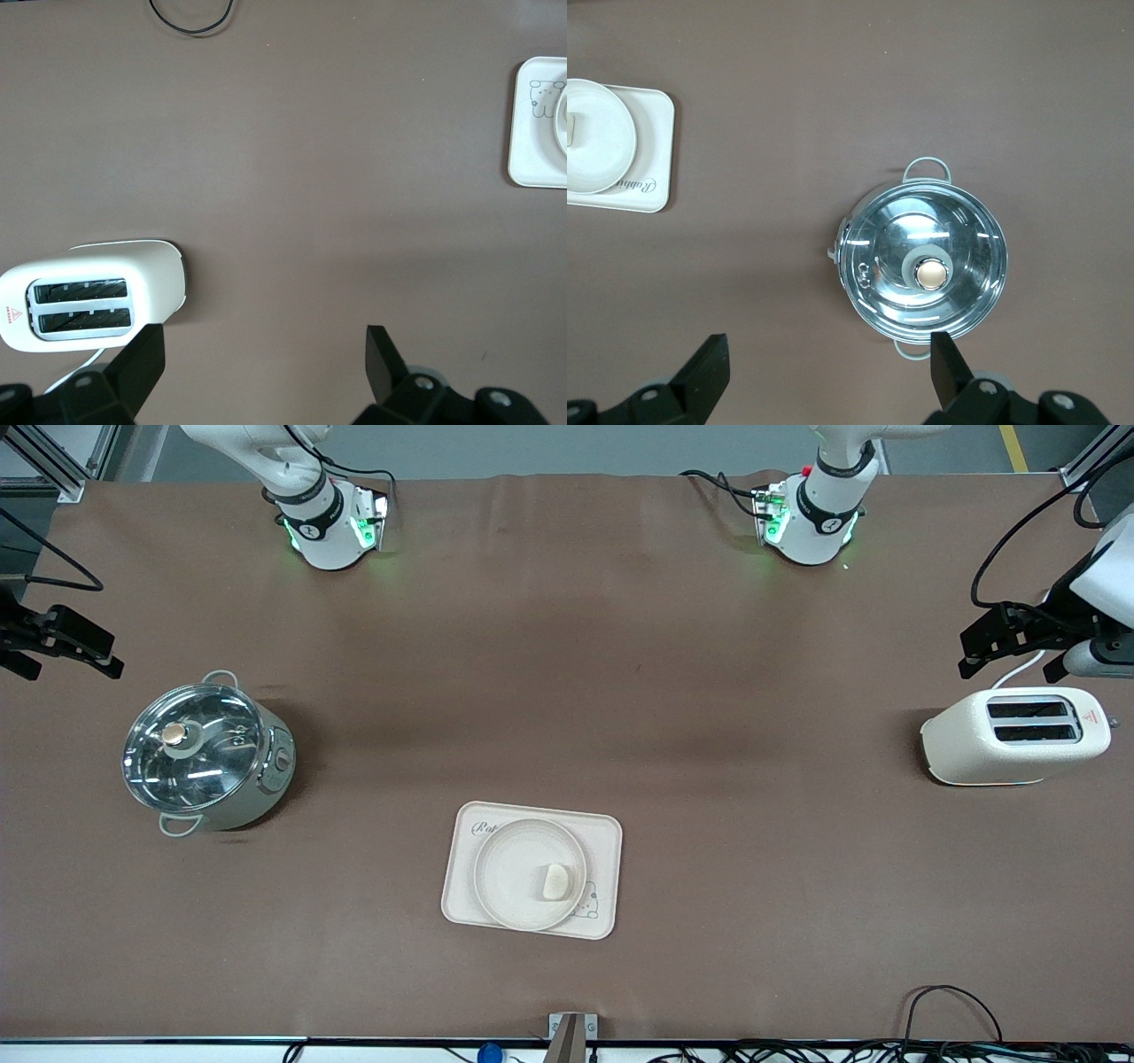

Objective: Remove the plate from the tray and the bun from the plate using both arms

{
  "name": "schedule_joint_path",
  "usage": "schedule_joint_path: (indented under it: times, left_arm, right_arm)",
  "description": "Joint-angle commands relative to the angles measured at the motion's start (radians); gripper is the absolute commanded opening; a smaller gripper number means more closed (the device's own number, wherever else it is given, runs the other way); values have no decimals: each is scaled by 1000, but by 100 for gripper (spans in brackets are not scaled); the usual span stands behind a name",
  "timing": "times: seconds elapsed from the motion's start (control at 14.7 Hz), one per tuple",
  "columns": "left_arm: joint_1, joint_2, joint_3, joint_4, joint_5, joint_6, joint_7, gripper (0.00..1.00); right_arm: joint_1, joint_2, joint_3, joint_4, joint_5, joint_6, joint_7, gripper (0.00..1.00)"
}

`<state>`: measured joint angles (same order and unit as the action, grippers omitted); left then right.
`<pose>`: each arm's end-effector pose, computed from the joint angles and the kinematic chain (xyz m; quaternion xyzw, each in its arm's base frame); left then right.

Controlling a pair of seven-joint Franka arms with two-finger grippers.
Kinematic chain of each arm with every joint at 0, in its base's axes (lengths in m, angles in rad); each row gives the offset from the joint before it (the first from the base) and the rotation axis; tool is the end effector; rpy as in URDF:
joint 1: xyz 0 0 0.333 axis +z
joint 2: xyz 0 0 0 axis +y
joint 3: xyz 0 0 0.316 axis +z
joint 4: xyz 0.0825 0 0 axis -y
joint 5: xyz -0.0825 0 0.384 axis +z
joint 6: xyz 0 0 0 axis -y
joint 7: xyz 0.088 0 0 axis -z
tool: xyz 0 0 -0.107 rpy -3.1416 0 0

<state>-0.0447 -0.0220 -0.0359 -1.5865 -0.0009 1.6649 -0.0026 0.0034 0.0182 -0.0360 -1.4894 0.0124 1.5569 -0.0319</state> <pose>0.5555 -0.0452 0.6380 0.9980 -0.0389 0.0501 0.0021 0.5592 -0.0167 0.6515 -0.9997 0.0001 -0.0248 0.0051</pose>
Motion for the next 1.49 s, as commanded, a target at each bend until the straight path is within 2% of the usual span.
schedule_joint_path:
  times: [0.0,0.27,0.48,0.75,1.02,1.29,1.43]
  left_arm:
    - [3,7,2,20,-5,-27,53,100]
    - [5,8,2,20,-11,-27,43,100]
    - [-3,14,1,14,-8,-27,49,100]
    - [0,14,-2,14,-8,-27,43,100]
    - [5,16,-2,14,-13,-33,47,100]
    - [3,16,-2,17,-13,-34,50,100]
    - [2,16,-2,16,-13,-34,47,100]
  right_arm:
    - [1,-15,-1,-20,-6,5,-8,100]
    - [6,-14,-1,-20,-5,12,-6,100]
    - [75,-4,-1,-25,36,11,13,100]
    - [159,98,-1,-38,81,116,116,100]
    - [245,256,-1,-40,167,317,231,100]
    - [316,443,-1,-31,196,512,267,100]
    - [339,555,-1,-29,315,602,265,100]
